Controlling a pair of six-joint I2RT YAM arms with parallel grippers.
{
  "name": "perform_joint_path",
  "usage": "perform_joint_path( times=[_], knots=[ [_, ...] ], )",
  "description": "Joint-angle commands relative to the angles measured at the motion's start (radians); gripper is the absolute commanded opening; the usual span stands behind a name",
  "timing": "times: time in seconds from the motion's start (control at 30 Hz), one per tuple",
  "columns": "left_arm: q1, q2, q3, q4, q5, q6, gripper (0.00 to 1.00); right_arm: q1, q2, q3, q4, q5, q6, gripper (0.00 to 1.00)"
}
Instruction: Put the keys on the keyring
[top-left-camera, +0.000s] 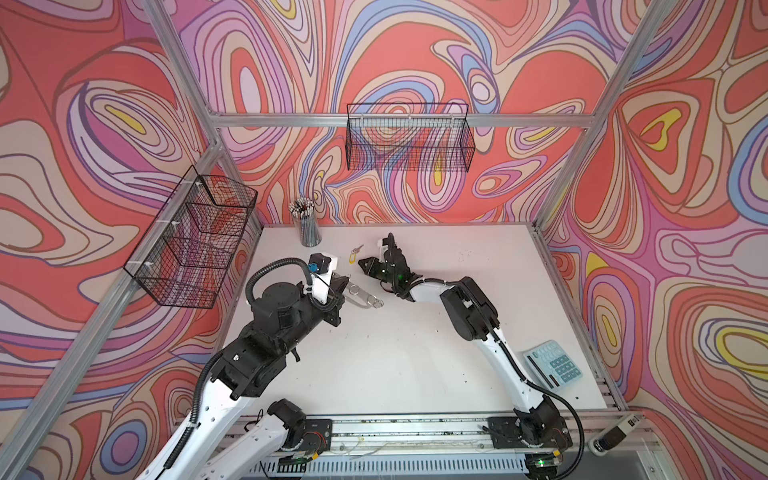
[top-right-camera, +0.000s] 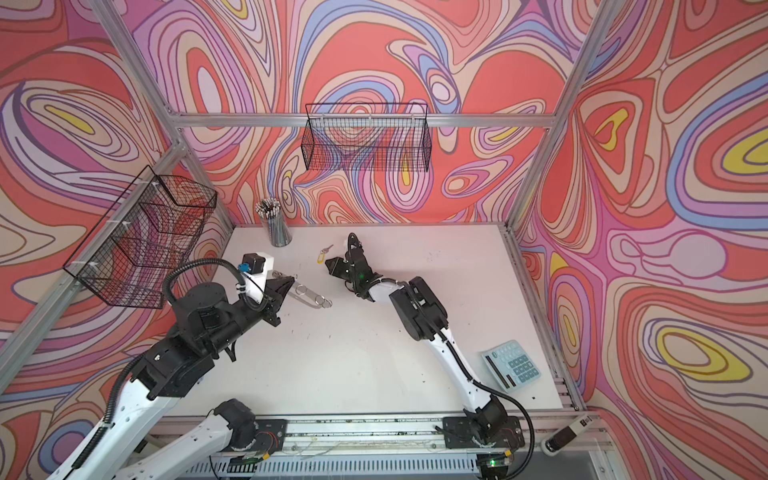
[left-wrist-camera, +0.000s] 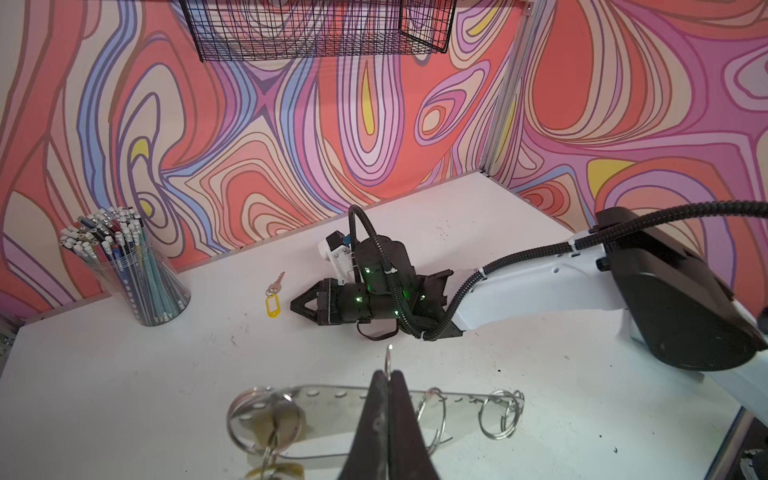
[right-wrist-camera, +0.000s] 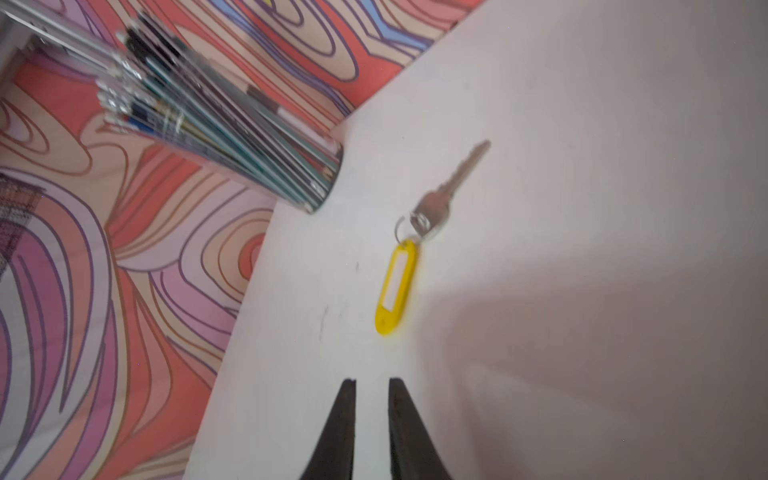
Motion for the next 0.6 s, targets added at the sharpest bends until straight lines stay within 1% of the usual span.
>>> perform_joint_path(
  times=[0.0,0.03,0.1,0.17,0.33,0.47,0.57],
  knots=[
    [0.004,-0.009,-0.02,0.027,0.017,-0.019,0.0,0.014,0.075,0.107,-0.059,0.067,0.092,0.1],
    [0.004,-0.007,-0.021,0.027,0.023,-0.022,0.0,0.016,0.091,0.134,-0.066,0.08,0.1,0.07],
    [0.006,-0.004,-0.02,0.022,0.027,-0.023,0.0,0.022,0.12,0.181,-0.086,0.118,0.118,0.05],
    [0.007,-0.006,-0.023,0.024,0.027,-0.021,0.0,0.026,0.144,0.215,-0.09,0.142,0.131,0.0],
    [0.018,-0.006,-0.032,0.033,0.05,-0.028,0.0,0.03,0.2,0.301,-0.084,0.156,0.159,0.0],
    [0.035,-0.005,-0.036,0.038,0.073,-0.035,0.0,0.037,0.231,0.368,-0.148,0.183,0.151,0.0],
    [0.047,-0.007,-0.04,0.043,0.084,-0.037,0.0,0.041,0.217,0.354,-0.205,0.188,0.146,0.0]
  ],
)
